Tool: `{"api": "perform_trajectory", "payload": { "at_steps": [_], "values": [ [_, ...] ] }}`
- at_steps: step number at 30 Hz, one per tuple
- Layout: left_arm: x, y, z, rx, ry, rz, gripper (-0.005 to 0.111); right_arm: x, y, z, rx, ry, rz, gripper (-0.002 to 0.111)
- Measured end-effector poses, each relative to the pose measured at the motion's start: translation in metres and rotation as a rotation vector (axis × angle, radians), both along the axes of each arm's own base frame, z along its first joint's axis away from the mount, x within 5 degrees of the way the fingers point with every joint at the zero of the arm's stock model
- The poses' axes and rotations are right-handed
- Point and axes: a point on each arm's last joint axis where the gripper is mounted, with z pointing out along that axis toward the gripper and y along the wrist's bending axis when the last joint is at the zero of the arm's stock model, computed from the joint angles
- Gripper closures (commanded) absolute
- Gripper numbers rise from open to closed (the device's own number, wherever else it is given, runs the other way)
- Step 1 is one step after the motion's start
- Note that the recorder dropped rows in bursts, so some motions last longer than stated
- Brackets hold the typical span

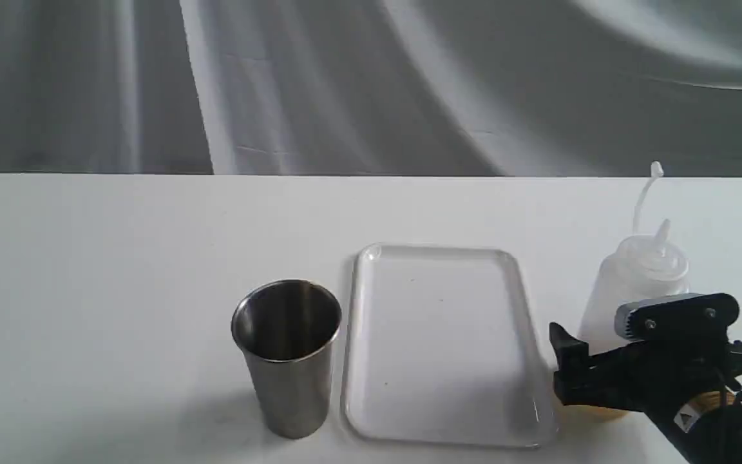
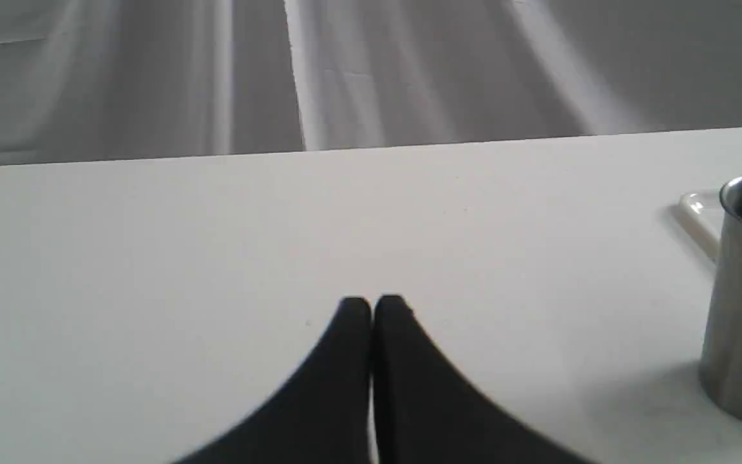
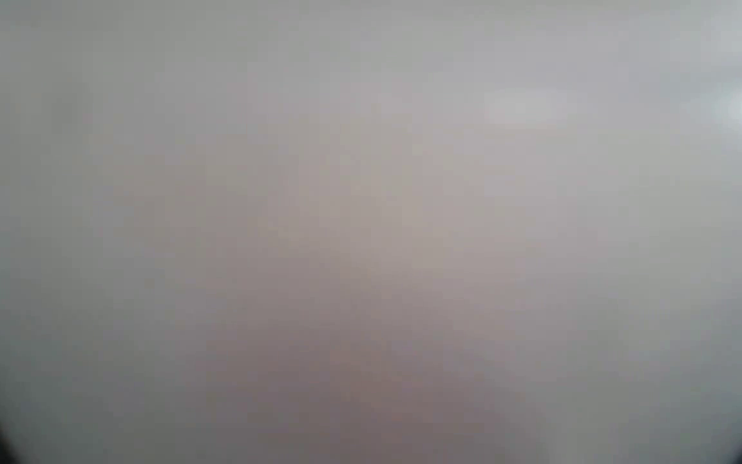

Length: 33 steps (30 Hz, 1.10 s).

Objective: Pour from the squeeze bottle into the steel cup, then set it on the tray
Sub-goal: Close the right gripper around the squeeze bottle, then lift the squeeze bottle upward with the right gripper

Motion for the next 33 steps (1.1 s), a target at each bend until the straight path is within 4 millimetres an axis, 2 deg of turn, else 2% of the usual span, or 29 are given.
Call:
{"api": "perform_trajectory", "payload": {
  "at_steps": [5,9,14,20,22,28,33],
  "values": [
    [0.000,0.000,0.000,0.000,0.000,0.000,0.107,0.000,0.000,0.000,-0.002,0.000,0.001,0.049],
    [0.000,0.000,0.000,0.000,0.000,0.000,0.107,0.000,0.000,0.000,-0.002,-0.003,-0.003,0.082],
    [0.000,0.000,0.000,0.000,0.000,0.000,0.107,-0.002,0.000,0.000,-0.002,-0.002,-0.003,0.108],
    [0.000,0.000,0.000,0.000,0.000,0.000,0.107,-0.009,-0.001,0.011,0.001,0.003,-0.005,0.108],
    [0.000,0.000,0.000,0.000,0.000,0.000,0.107,-0.009,-0.001,0.024,0.004,-0.037,-0.007,0.108],
    [0.000,0.000,0.000,0.000,0.000,0.000,0.107,-0.011,-0.001,0.082,0.018,-0.238,-0.009,0.108],
    [0.000,0.000,0.000,0.000,0.000,0.000,0.107,-0.021,-0.002,0.126,-0.021,-0.309,0.002,0.108]
  ]
}}
